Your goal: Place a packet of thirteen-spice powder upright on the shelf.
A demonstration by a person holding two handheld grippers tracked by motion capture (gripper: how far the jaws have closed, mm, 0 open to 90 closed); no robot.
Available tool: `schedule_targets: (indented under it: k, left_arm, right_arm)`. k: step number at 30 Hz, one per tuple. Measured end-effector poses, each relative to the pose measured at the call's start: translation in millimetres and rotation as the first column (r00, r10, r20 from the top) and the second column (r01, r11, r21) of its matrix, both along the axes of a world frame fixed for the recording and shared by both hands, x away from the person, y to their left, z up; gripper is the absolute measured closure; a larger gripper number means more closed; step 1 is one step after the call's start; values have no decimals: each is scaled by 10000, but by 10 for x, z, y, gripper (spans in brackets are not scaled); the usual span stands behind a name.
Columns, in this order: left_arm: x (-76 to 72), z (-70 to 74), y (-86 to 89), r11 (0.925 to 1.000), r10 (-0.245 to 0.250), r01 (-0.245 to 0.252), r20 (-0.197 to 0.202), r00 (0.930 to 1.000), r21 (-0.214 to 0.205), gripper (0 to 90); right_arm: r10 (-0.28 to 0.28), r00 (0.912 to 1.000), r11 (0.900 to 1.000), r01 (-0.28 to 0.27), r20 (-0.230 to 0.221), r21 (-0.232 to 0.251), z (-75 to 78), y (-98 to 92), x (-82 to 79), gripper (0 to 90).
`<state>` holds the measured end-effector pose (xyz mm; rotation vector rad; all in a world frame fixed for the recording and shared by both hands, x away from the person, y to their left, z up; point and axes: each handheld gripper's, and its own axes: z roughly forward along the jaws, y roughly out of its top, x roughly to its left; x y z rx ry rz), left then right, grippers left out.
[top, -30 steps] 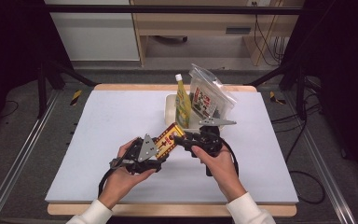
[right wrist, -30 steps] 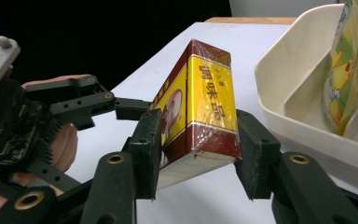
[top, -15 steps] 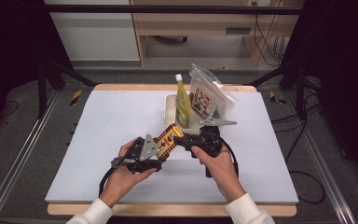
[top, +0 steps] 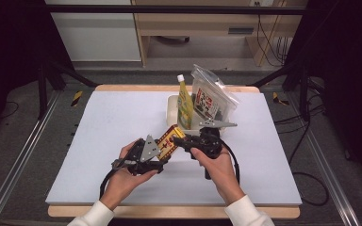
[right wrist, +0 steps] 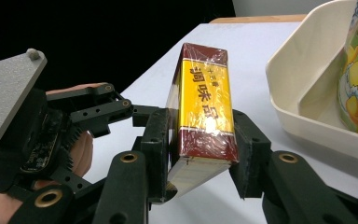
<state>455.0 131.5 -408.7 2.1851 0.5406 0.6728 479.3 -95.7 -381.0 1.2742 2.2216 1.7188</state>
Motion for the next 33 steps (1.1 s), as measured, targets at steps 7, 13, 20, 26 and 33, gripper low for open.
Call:
schedule_targets:
  k: [7, 13, 20, 26, 33]
  left_arm:
    - [16, -49, 20, 10000, 51, -51, 32, 10000, 19, 321]
    - [38, -64, 36, 9999, 85, -84, 39, 10000, -89, 295]
    - [42, -52, 123, 9974, 327, -333, -110, 9994, -631, 215]
    - [-32, -20, 349, 9970, 644, -652, -206, 9977, -427, 181]
    - [-125, -55, 768, 9861, 1580, -1608, -648, 9853, -416, 114]
  right_arm:
    - [-18, 9999, 10000, 20, -157, 91, -10, 40, -5, 667]
    - [-215, 9997, 9997, 216, 87, -79, 12, 100, -43, 676]
    - [-457, 9976, 9983, 475, 516, -346, 27, 167, -66, 677]
    - [-971, 9915, 9943, 1005, 864, -362, 63, 172, -69, 677]
    - [-1737, 9745, 9835, 1792, 1421, -264, 170, 164, -28, 677]
